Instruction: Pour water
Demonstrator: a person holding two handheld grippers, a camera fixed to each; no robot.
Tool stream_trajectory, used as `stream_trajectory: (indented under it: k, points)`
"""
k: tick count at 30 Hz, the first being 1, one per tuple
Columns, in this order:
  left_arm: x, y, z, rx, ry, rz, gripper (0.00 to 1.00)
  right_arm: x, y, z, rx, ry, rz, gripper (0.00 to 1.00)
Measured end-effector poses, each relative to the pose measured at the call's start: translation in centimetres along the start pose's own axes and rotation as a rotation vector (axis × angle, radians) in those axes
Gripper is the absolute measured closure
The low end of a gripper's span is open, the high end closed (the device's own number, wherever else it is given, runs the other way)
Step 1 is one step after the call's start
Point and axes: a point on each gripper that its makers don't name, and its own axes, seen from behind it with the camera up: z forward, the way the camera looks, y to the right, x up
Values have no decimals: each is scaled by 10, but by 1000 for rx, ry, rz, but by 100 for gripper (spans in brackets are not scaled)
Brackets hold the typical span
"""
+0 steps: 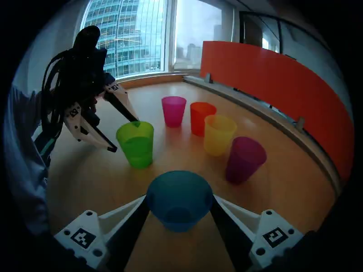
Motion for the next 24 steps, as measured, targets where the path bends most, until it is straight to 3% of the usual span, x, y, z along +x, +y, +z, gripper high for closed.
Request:
stream_trajectory:
  k: [13,19,24]
  points:
    - [-4,0,-4,12,-6,10,0,-5,0,-3,-5,-5,11,7]
    - [-5,-1,-7,16,-5,4,0,-6,-1,-4,-7,-6,15,0]
    - [-5,-1,-11,22,1,-3,0,-4,0,-8,-14,4,31,0]
